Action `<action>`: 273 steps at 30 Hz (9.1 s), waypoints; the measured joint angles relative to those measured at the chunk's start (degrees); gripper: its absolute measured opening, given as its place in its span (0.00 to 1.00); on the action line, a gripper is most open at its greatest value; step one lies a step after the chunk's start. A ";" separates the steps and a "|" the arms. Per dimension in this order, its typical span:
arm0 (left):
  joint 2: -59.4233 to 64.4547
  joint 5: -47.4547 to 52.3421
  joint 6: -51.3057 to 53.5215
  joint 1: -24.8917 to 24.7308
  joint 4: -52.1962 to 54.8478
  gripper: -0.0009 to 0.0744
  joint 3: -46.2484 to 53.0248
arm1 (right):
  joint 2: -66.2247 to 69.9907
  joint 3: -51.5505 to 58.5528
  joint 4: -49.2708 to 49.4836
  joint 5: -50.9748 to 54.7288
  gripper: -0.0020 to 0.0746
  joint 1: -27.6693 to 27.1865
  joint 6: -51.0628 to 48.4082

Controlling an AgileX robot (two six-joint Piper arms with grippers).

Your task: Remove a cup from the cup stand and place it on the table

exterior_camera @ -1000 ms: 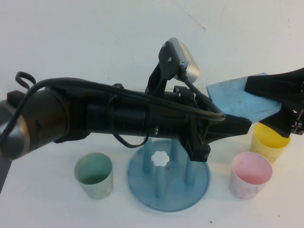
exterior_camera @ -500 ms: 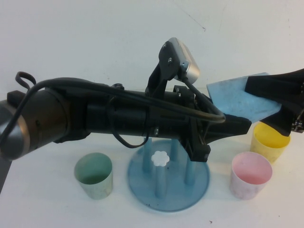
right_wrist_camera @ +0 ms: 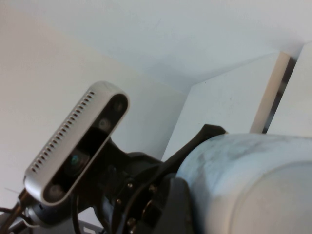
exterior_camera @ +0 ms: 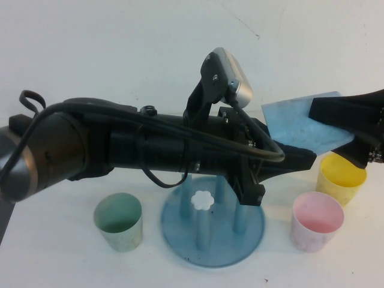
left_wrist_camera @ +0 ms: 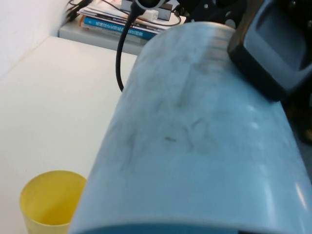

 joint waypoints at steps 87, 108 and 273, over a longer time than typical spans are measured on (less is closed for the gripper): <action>8.95 15.64 -87.81 -12.24 101.11 0.03 -4.55 | 0.00 -3.66 -12.99 -0.29 0.90 0.00 -3.96; 13.14 15.52 -84.01 -11.97 97.12 0.41 -4.55 | 0.00 -3.66 -13.40 -0.20 0.90 0.00 -4.09; -88.11 -30.86 -119.14 -3.76 97.34 0.01 60.85 | -81.23 44.24 -109.10 -46.92 0.08 -5.14 52.10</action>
